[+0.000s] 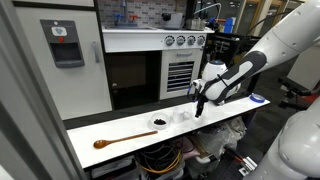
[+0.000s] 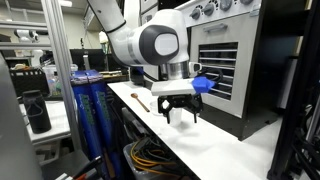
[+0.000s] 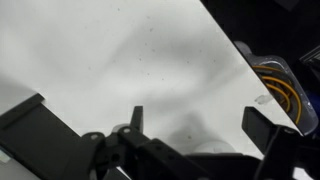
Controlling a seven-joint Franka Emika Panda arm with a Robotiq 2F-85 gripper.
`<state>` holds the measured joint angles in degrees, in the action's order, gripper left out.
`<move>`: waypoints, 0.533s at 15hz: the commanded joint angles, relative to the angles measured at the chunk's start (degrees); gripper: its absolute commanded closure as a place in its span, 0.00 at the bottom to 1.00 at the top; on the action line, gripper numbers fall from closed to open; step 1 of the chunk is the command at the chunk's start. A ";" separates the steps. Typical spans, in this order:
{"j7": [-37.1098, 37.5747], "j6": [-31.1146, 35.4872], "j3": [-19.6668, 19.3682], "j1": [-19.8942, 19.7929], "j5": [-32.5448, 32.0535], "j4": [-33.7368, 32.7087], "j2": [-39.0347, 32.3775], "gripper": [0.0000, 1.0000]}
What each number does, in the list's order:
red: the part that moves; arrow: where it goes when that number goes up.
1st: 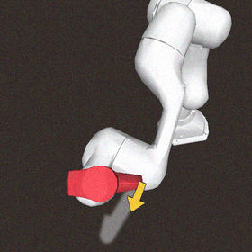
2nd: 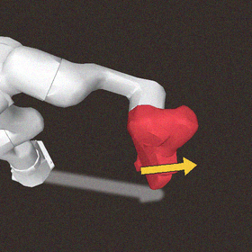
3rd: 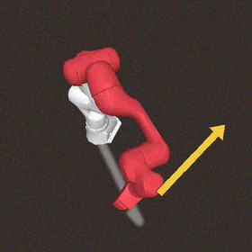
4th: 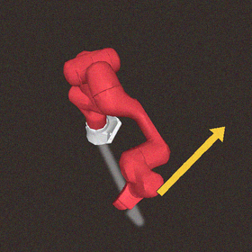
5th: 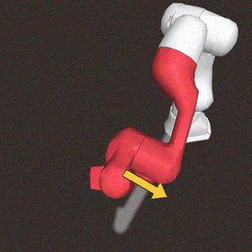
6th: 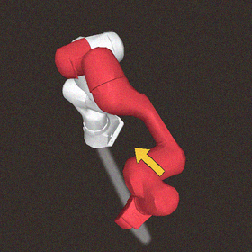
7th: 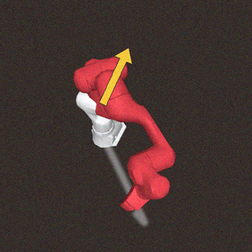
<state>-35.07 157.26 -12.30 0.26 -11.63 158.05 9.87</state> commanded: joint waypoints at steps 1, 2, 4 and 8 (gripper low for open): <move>7.85 -15.25 5.00 -3.22 -5.55 -0.05 11.75 0.00; 8.40 -19.55 5.77 -2.44 -4.63 -0.87 14.54 0.00; 9.08 -25.99 7.16 -1.14 -3.51 -2.51 19.11 0.00; 10.59 -35.01 9.12 0.92 -3.11 -7.31 24.94 0.00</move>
<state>-25.77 127.80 -4.42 0.00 -15.53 153.80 32.14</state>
